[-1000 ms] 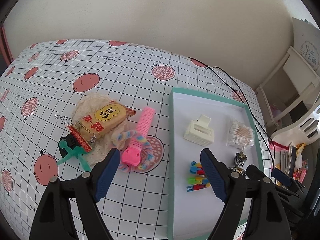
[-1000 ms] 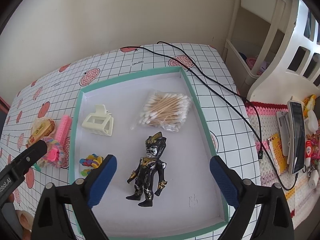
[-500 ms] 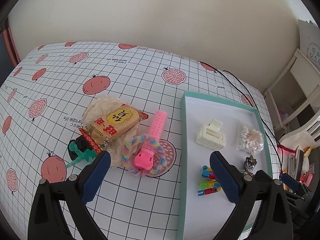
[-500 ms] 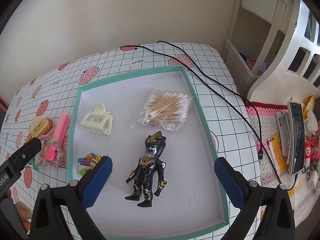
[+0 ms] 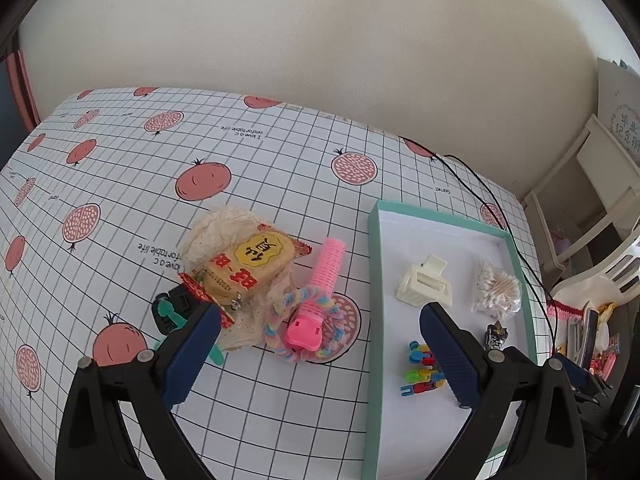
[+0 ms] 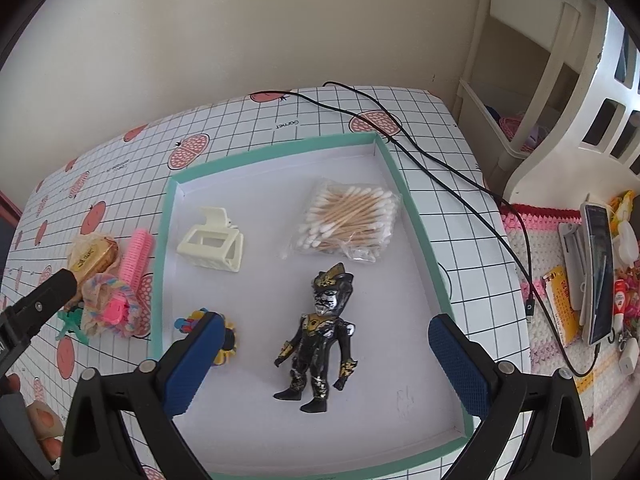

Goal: Organize objects
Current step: 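Move both tools back toward the snack bag and hair roller pile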

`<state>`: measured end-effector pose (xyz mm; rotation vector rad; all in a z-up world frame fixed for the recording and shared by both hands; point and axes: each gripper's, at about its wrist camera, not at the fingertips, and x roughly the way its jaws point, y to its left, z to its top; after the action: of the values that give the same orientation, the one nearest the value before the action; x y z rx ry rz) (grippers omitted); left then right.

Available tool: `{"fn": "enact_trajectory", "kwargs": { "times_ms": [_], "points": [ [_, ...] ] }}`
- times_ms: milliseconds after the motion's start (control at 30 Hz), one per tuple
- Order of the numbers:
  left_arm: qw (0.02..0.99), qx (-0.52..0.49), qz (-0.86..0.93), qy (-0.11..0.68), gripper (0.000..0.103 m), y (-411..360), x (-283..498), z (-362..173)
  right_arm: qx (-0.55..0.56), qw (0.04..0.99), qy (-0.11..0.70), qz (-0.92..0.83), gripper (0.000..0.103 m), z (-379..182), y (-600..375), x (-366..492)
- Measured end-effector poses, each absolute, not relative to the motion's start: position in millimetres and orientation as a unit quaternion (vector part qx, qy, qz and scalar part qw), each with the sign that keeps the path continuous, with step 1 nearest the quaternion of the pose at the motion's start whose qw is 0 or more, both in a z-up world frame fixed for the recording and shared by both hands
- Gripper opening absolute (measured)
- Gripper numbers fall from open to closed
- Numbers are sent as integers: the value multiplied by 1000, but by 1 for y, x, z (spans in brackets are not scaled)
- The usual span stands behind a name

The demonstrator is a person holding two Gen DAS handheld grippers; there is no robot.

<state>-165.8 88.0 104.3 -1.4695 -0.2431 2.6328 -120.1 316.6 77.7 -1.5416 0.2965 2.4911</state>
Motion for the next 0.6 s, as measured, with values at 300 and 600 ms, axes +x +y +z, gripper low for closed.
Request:
{"fn": "enact_trajectory", "kwargs": {
  "times_ms": [300, 600],
  "points": [
    [43, -464, 877, -115, 100, 30, -173, 134, -491, 48, 93, 865, 103, 117, 262, -130],
    [-23, -450, 882, -139, 100, -32, -174, 142, -490, -2, 89, 867, 103, 118, 206, -150]
  ]
}}
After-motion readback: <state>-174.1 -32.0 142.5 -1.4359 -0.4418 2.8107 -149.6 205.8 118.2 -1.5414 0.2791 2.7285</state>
